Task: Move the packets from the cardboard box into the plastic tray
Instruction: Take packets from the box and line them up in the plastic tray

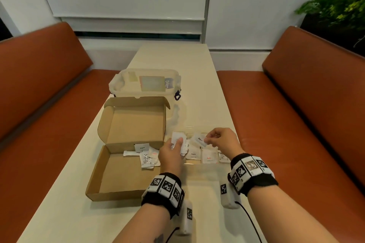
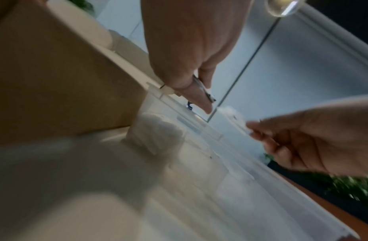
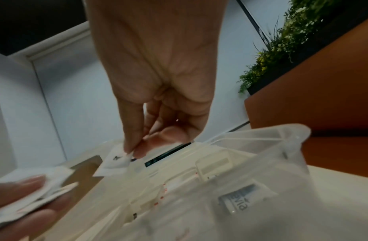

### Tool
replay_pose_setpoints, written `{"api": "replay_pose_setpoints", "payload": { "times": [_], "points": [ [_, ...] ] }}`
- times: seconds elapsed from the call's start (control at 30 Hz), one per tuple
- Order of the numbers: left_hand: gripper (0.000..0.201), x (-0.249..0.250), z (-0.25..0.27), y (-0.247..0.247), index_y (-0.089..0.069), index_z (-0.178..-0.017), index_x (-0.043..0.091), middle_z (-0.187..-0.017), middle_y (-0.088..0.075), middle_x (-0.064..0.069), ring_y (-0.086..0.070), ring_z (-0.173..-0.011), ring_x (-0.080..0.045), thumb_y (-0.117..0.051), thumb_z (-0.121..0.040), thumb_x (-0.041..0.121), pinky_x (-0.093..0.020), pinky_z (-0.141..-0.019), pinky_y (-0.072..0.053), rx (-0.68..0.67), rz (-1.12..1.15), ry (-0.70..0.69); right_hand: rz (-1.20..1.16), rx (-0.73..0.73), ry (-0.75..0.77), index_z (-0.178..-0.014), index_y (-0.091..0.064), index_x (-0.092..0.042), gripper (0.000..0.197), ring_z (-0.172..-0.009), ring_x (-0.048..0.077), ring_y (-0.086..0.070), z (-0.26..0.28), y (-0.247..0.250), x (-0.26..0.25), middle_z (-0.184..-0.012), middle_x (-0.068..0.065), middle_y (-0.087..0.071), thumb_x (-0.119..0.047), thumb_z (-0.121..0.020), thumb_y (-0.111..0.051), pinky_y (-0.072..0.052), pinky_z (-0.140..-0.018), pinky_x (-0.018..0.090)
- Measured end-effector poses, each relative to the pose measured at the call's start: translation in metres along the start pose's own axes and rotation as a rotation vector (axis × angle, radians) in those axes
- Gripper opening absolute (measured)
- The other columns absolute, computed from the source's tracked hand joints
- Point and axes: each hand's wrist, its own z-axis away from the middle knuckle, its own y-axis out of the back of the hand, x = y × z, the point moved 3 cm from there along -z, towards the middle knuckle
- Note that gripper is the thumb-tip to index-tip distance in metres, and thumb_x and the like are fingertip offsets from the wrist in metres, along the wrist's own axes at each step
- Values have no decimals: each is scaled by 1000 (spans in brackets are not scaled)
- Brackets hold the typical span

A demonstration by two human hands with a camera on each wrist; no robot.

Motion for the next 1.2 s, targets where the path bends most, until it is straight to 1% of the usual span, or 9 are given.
{"api": "replay_pose_setpoints", "payload": {
  "times": [0.07,0.17,0.4,0.47,0.6,0.7,0.97,1.1,1.2],
  "points": [
    [8,-1,-3,5,-65,-85,19,-84,-67,-2,-66,-86,-23,-63,-90,25,-46,-84,-56,76,42,16,66,-1,-6,-66,-65,-18,15,-58,1,-52,-3,-2,2,-62,-9,-62,-13,-76,-76,-35,-54,13],
    [14,-4,-7,9,-61,-76,26,-82,-67,-3,-66,-85,-25,-63,-90,25,-48,-82,-56,123,54,9,213,-77,-7,-70,-70,-15,9,-69,7,-58,-7,-18,1,-70,-6,-65,-16,-76,-77,-41,-61,16],
    [17,-7,-9,9,-67,-99,13,-90,-69,-7,-65,-90,-25,-59,-92,27,-39,-84,-53,92,-48,-50,652,-92,54,-85,-74,-11,8,-100,21,-57,-19,-56,0,-99,5,-66,-13,-82,-67,-51,-86,30],
    [21,-7,-8,9,-67,-103,12,-92,-69,-5,-63,-90,-21,-58,-92,28,-31,-81,-50,87,-74,-68,721,-100,67,-87,-72,-10,11,-102,22,-54,-18,-60,2,-102,6,-62,-11,-84,-62,-50,-85,31],
    [13,-7,-7,9,-62,-81,21,-73,-63,7,-56,-70,-6,-59,-92,28,-15,-59,-39,94,-110,-105,739,-117,110,-82,-56,-16,9,-94,23,-54,-18,-63,2,-94,5,-55,-7,-80,-58,-44,-71,28],
    [16,-7,-7,9,-56,-76,26,-69,-57,14,-50,-66,4,-59,-92,28,-10,-57,-34,97,-130,-118,774,-159,137,-78,-57,-18,10,-94,23,-54,-18,-67,3,-94,5,-58,-9,-80,-61,-46,-73,29],
    [10,-5,-7,9,-62,-83,22,-74,-63,9,-58,-74,-10,-61,-91,28,-20,-63,-42,59,-93,-93,749,-125,150,-86,-65,-17,4,-94,19,-55,-18,-69,8,-96,2,-61,-15,-82,-65,-50,-78,30],
    [9,-4,-8,8,-65,-78,26,-82,-70,-5,-66,-84,-25,-66,-87,28,-42,-82,-54,6,-54,-37,341,-39,177,-86,-66,-19,10,-77,12,-57,-15,-63,-4,-81,-4,-65,-27,-88,-62,-46,-69,24],
    [6,-2,-10,7,-69,-79,24,-86,-71,-14,-67,-87,-34,-70,-84,27,-53,-83,-53,-82,-23,-6,-10,-6,147,-82,-68,-19,14,-65,6,-53,-12,-56,-17,-73,-9,-63,-30,-89,-61,-40,-61,15]
  ]
}}
